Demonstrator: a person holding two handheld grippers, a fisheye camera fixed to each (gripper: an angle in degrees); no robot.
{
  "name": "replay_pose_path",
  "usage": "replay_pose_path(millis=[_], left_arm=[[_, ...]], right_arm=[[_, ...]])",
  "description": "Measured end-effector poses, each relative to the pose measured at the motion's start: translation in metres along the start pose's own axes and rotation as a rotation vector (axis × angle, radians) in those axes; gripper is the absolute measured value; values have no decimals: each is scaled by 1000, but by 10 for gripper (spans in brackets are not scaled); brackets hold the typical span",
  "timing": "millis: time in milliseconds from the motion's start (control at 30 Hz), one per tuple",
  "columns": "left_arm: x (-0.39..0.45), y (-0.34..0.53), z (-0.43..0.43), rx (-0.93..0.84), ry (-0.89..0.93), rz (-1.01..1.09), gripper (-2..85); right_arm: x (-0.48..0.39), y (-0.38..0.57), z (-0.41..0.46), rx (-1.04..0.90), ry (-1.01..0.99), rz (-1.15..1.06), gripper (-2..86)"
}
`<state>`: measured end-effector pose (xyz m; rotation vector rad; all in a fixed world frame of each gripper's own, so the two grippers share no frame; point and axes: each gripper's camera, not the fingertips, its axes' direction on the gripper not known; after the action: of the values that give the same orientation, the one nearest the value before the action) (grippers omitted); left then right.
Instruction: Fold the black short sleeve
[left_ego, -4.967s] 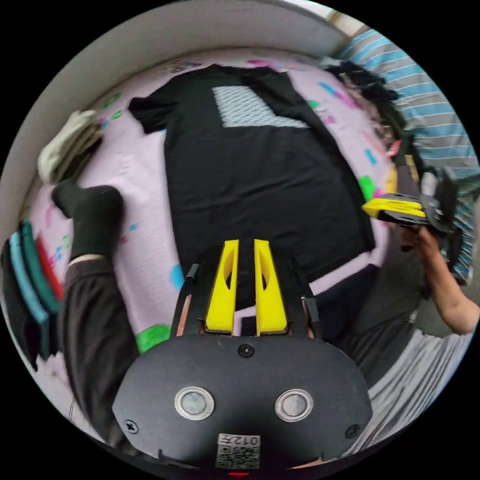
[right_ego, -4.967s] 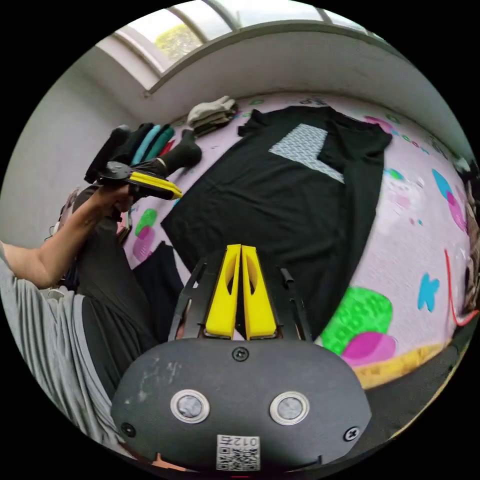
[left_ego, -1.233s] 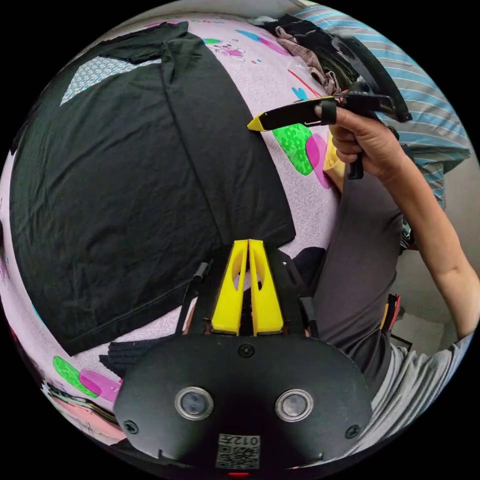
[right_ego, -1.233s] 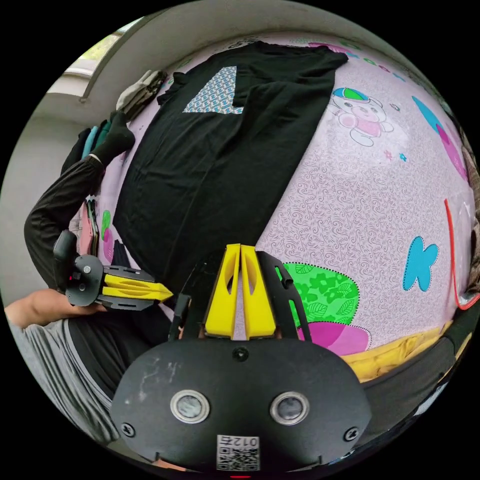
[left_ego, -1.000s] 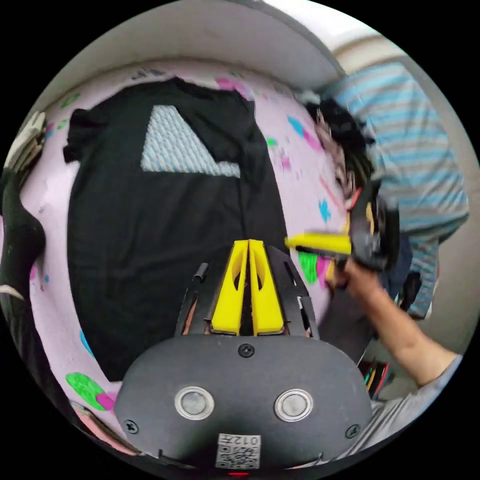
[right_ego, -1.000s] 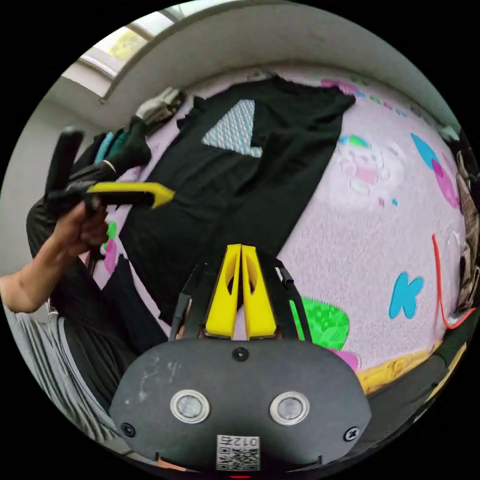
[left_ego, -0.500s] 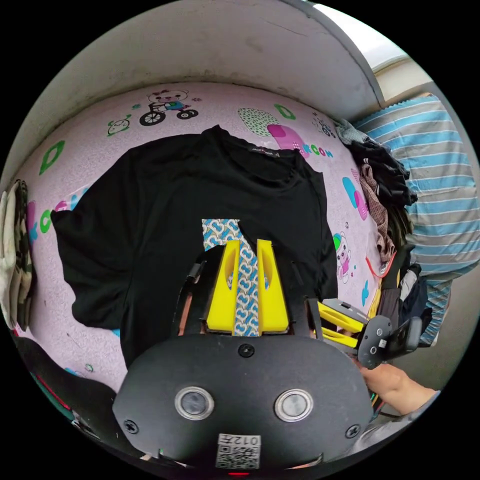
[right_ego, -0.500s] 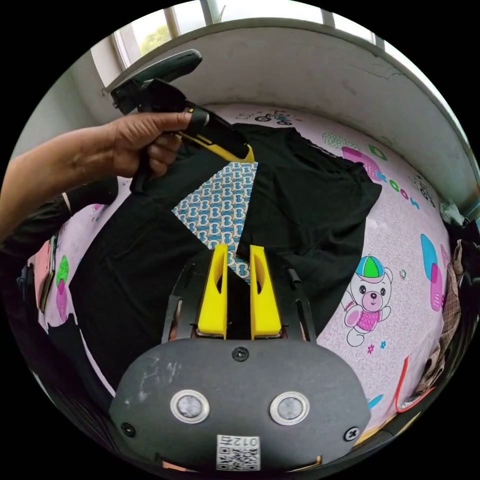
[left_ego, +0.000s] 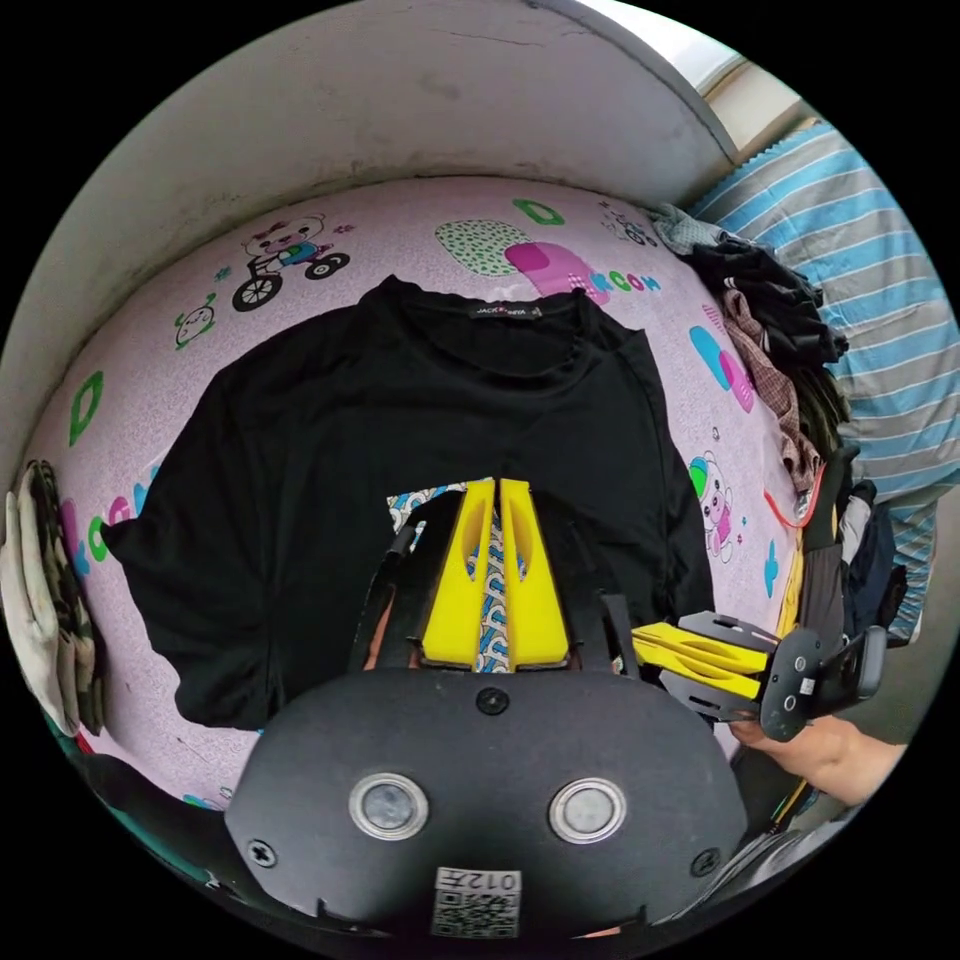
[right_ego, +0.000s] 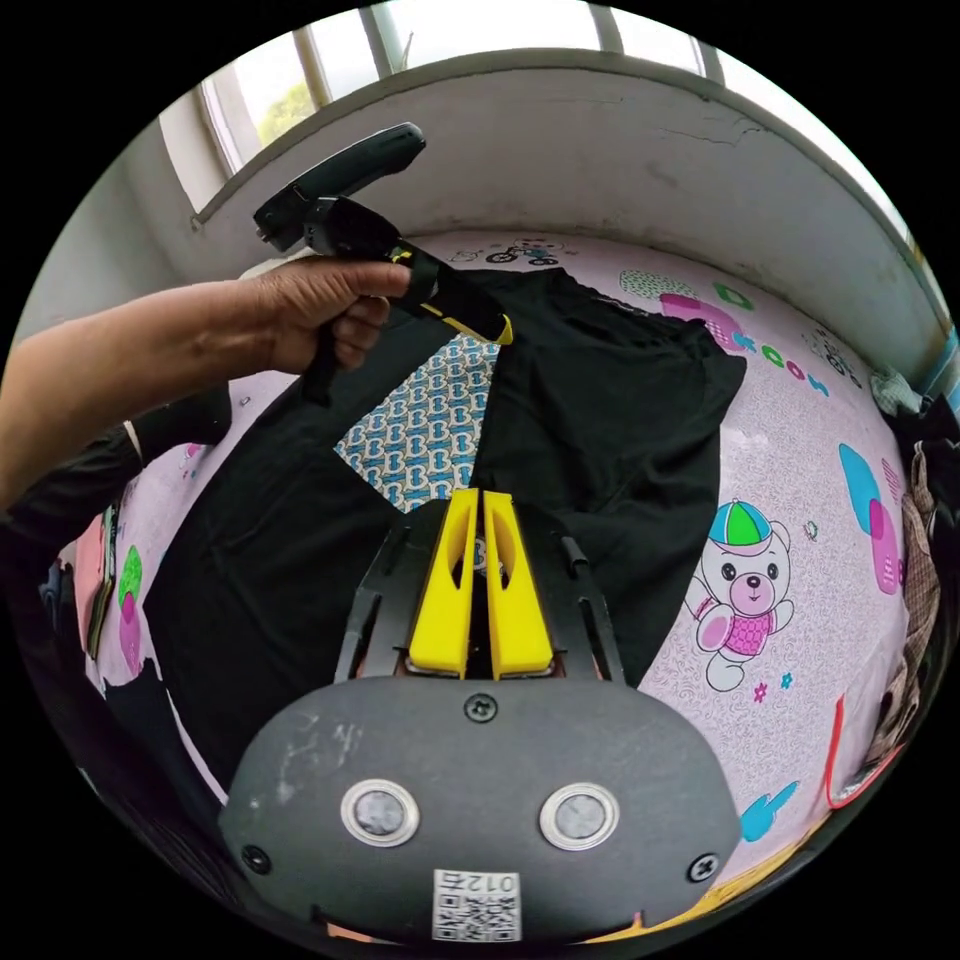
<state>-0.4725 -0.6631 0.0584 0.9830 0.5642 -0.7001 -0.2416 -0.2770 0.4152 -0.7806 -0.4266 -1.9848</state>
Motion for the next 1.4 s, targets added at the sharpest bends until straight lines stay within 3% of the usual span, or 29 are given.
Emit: replay_pose_path(millis=[367,600,767,900,967,1200,1400], left_arm=[[-50,-22,-69,74,112,28,-1],[-80,34,-87,199,-1,25,-1],[-117,54,-73,142,82,-93,-1],[-117,70,-100,357,-3,-23,0],[-119,70,-94,279,-36,-22,0],[-145,73,-74,77,-121,-85,0],[-175,61,-95,140,-21,-135,2]], right_arm=[[-26,-24,-51,179,-78,41,-6],[-66,-31,-38,86,-70,-86,-6],[-71,-34,-33,31,-85,-34,-6],[-86,-38,-51,111,-45,-89,-6],[-96,-46,-45,25,-41,-126,-6],[-106,-65,-58,12,-65,-87,-6],[-114,-88,-78,12,-83,-53,-5]])
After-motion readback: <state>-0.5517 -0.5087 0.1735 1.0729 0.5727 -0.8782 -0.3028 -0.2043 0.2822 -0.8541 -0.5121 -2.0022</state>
